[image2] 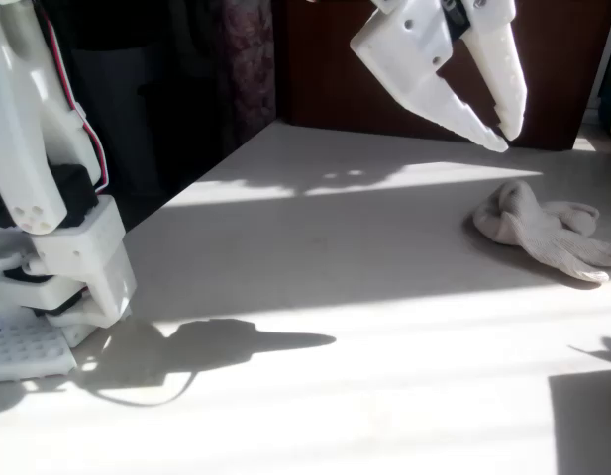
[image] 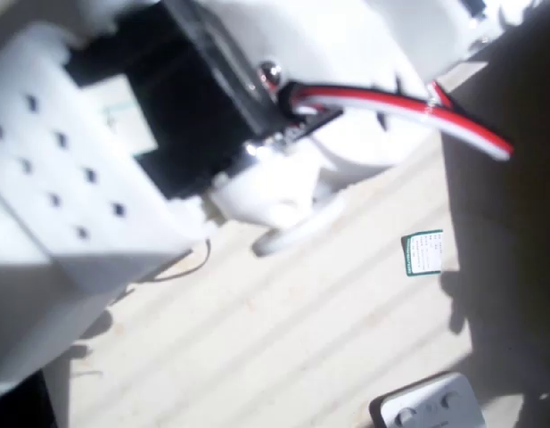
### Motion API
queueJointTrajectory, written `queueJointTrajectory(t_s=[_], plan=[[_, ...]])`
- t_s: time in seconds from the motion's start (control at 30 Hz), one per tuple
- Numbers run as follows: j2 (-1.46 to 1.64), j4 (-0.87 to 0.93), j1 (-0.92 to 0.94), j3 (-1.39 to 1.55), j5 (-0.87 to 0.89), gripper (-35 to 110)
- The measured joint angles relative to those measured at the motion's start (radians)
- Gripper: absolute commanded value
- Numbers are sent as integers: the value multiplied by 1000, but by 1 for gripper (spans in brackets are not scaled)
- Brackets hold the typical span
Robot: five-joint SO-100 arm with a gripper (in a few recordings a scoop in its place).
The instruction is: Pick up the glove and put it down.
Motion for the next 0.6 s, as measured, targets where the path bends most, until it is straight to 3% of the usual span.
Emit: queueJointTrajectory(t_s=[0.3,0.6], plan=[[-416,0,-132,-380,0,1],[-672,-28,-173,-560,0,1]])
